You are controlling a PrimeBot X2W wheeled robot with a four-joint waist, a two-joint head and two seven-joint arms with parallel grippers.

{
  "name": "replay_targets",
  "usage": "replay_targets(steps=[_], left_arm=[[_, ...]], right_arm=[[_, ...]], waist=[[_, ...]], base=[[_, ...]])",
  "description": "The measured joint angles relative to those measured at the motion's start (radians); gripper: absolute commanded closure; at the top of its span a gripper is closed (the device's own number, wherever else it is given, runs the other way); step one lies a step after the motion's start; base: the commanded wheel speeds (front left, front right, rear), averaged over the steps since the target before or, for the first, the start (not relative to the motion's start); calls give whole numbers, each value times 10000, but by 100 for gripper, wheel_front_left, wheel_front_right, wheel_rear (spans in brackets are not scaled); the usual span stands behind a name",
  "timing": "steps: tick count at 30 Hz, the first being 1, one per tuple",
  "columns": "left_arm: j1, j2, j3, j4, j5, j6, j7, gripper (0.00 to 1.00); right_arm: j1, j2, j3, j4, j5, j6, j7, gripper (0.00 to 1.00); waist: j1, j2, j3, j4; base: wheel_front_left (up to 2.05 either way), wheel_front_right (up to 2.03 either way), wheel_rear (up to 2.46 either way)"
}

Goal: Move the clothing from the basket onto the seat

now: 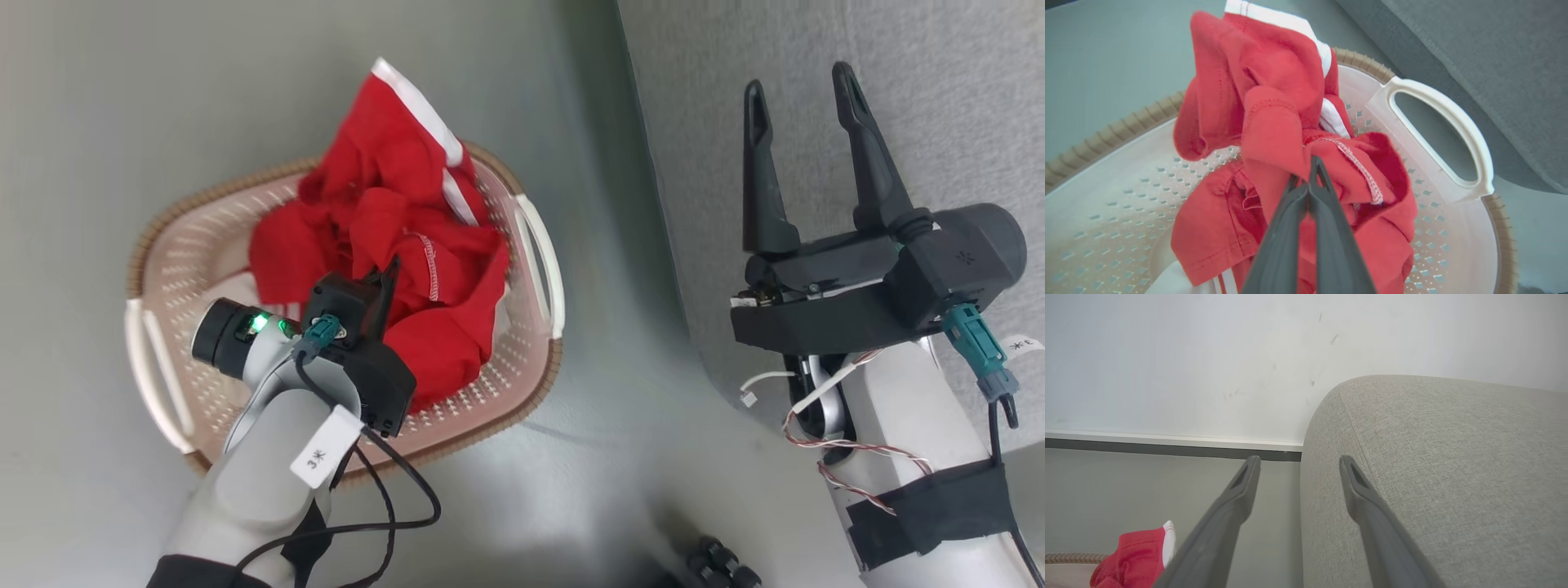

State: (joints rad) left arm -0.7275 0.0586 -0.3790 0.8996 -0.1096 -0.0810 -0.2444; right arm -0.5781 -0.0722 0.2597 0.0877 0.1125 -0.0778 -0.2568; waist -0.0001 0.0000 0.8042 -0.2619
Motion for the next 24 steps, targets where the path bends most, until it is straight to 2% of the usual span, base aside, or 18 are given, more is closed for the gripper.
replay_targets(steps=[14,24], left_arm=[[189,-128,171,-1214,-924,-341,-50,100],[173,-155,-221,-2002,-1181,-424,-52,100]], right_arm=[[870,-291,-435,825,6,77,0,0],[1541,-426,-663,1262,65,165,0,0]], waist=[[-1,-1,-1911,796],[-1,-1,-3407,1267]], base=[[0,0,0],[0,0,0]])
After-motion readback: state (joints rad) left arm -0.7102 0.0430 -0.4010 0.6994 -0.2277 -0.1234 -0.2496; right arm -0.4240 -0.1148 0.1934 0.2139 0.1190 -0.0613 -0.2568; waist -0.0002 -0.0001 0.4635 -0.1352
